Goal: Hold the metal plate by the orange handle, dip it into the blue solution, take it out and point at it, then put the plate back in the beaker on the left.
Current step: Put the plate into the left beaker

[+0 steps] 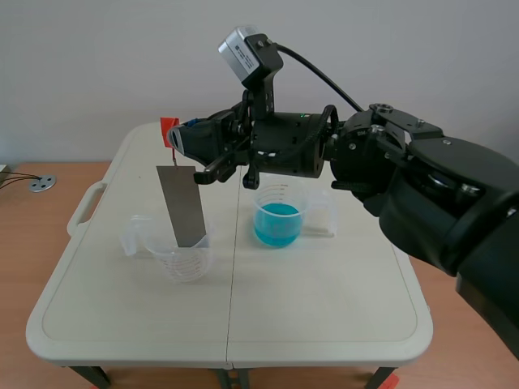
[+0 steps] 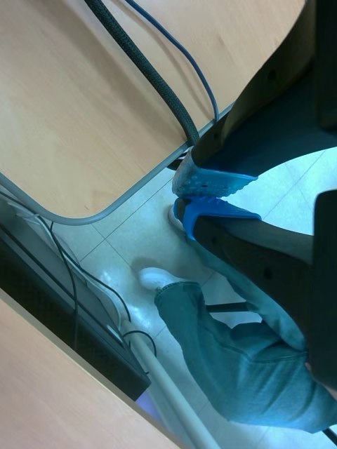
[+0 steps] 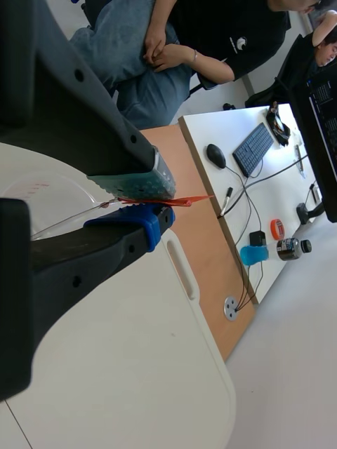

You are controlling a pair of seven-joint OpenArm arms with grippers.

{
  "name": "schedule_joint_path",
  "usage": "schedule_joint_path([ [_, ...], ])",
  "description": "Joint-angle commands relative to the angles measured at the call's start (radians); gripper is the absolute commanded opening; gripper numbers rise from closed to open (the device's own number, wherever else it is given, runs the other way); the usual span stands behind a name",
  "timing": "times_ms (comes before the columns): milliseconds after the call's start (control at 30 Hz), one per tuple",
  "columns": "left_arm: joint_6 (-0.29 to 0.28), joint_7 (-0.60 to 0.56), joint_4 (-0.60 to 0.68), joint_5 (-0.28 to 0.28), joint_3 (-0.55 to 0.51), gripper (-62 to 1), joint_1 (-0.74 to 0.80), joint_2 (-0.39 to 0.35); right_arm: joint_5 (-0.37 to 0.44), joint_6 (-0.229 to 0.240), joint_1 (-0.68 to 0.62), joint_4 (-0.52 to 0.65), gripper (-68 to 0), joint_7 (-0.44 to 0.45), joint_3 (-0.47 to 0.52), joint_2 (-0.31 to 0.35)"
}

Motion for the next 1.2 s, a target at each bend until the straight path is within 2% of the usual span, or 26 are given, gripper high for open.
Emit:
schedule_joint_path([
  [0,-0.001,-0.006,0.006,-0.003,-0.002,-59.7,0.0,-0.008,0.024,0.009,0.012,0.004,-66.1,0.033,0.002,-0.006],
  [200,-0.001,-0.006,0.006,-0.003,-0.002,-59.7,0.0,-0.008,0.102,0.009,0.012,-0.043,-66.1,0.025,0.002,-0.015],
  [600,-0.001,-0.006,0.006,-0.003,-0.002,-59.7,0.0,-0.008,0.262,0.009,0.012,-0.071,-66.0,-0.113,0.002,-0.053],
  [967,-0.001,-0.006,0.006,-0.003,-0.002,-59.7,0.0,-0.008,0.267,0.009,-0.03,-0.075,-66.0,-0.142,0.002,-0.055],
  [1100,-0.001,-0.006,0.006,-0.003,-0.002,-59.7,0.0,-0.008,0.232,0.008,-0.036,-0.075,-66.0,-0.141,0.002,-0.055],
  [1167,-0.001,-0.006,0.006,-0.003,-0.002,-59.7,0.0,-0.008,0.212,-0.008,-0.039,-0.076,-66.0,-0.141,0.002,-0.055],
])
